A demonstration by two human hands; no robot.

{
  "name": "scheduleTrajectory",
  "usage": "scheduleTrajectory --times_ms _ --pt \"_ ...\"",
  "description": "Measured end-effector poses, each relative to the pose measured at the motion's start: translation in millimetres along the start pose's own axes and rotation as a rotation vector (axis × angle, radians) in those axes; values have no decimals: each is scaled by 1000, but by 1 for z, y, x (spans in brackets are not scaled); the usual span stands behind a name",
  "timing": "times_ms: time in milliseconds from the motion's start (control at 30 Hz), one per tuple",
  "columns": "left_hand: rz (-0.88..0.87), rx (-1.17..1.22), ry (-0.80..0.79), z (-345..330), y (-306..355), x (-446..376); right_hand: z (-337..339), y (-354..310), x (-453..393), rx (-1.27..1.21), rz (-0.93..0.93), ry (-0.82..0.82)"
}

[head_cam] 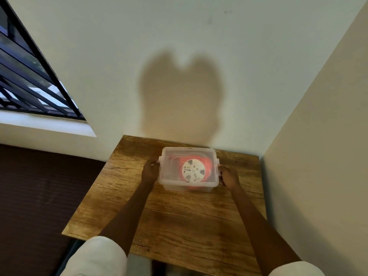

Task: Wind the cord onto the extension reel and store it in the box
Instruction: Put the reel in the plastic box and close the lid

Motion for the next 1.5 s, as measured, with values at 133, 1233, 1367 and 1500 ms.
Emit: scheduleTrajectory --times_ms 133,1233,1367,1500 --pt "89 38 -77 -4 -4 -10 -3 0 -5 -82 -39 18" --pt "84 177 246 72 -119 78 -113 -26 38 901 748 -4" --pt "-59 32 342 96 -118 86 -157 -47 32 922 798 -61" --pt "-392 -727 279 112 -106 63 -198 -66 31 938 850 -121"
Point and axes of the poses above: each hand's wrist, its own x-axis away from the middle knuckle, its own z-axis out of the back of the hand, y = z × x, the point moved 6 cm from there along -x, towards the middle knuckle, and after that the axes turned 6 degrees about z, right-handed, at the moved point
